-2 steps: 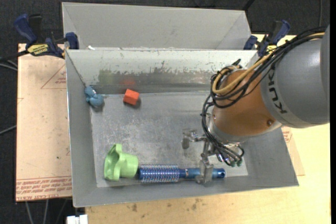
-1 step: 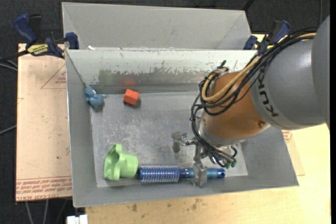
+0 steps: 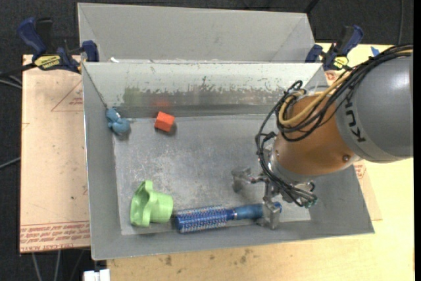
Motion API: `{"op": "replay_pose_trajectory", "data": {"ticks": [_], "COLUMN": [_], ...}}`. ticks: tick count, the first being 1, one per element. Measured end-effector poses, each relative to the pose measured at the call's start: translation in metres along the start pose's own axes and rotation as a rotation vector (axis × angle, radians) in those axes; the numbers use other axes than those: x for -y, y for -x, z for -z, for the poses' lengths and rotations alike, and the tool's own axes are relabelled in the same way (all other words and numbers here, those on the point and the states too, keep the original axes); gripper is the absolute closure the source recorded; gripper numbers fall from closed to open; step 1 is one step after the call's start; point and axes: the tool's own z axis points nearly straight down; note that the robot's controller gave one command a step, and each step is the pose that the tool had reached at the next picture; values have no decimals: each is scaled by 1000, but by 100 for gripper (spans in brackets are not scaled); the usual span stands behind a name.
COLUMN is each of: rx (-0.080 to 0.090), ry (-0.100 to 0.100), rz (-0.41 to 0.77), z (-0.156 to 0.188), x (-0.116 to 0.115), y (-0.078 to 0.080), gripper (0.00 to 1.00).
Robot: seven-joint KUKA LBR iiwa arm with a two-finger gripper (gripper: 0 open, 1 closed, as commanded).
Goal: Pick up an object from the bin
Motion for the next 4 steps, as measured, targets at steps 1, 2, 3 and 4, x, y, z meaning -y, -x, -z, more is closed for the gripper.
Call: {"op": "replay_pose_trajectory", "data": {"ticks": [1, 2, 3, 4], "rx": [6, 2, -10, -8], "ry": [-1, 0, 5, 3], "rz": [1, 1, 2, 2], "z": [1, 0, 22, 65], "x": [0, -1, -1, -1], "y": [2, 1, 2, 5], "gripper": [0, 100, 100, 100]}}
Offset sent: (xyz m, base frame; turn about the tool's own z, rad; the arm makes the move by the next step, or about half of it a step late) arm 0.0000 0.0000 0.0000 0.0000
